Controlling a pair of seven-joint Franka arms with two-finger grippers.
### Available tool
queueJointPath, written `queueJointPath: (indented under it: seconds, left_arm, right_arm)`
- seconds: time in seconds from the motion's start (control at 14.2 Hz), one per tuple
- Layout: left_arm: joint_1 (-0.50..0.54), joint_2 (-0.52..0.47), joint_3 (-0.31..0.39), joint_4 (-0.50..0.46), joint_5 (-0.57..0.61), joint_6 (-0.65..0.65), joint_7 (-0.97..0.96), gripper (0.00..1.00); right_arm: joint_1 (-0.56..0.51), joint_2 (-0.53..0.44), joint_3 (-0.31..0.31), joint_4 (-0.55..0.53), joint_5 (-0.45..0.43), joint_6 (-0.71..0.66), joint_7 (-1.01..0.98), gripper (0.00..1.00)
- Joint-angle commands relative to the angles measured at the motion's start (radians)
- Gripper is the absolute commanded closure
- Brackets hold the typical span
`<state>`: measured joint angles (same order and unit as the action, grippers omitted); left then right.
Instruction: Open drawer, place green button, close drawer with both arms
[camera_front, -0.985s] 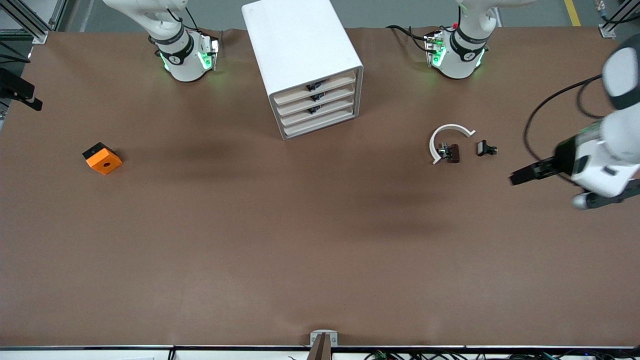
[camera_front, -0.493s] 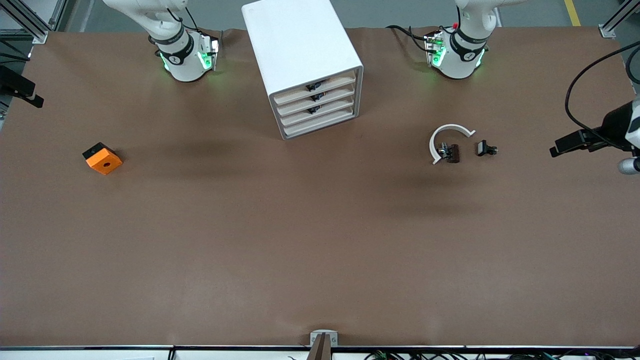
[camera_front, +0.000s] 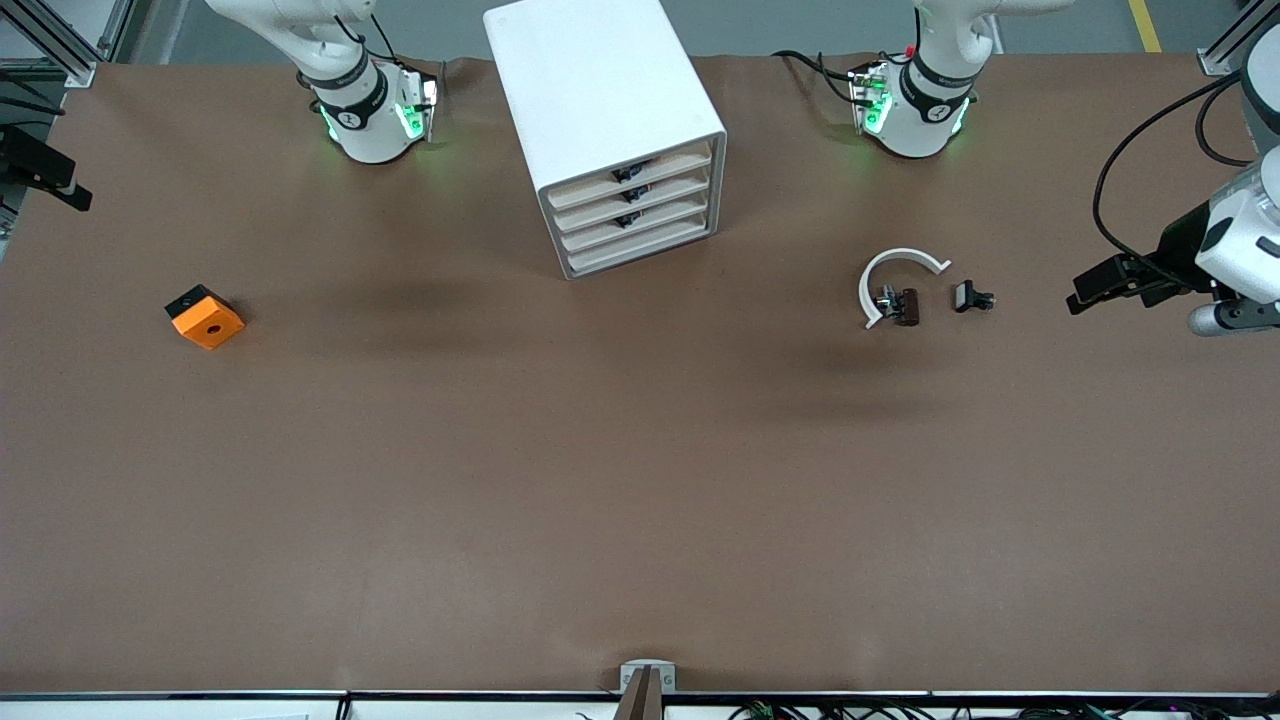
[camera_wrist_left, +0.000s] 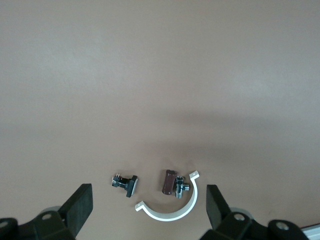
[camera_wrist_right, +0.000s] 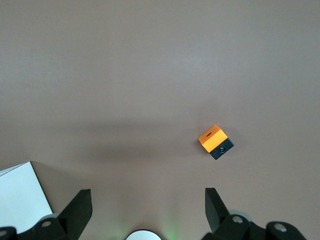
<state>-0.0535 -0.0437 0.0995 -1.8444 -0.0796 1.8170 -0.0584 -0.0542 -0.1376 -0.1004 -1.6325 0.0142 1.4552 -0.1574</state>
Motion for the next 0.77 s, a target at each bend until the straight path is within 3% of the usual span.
queueJointPath:
  seconds: [0.0,0.7]
  left_arm:
    - [-0.002,-0.036,0.008,0.025,0.020,-0.002,0.017,0.00]
    - [-0.014,-0.038,-0.030,0.221,0.041,-0.200,0.008,0.00]
  right_arm:
    - [0.004,-0.014,-0.001,0.002,0.007,-0.002,0.019,0.00]
    - [-0.004,-0.016,-0.012,0.002,0.006,-0.006,0.018,0.00]
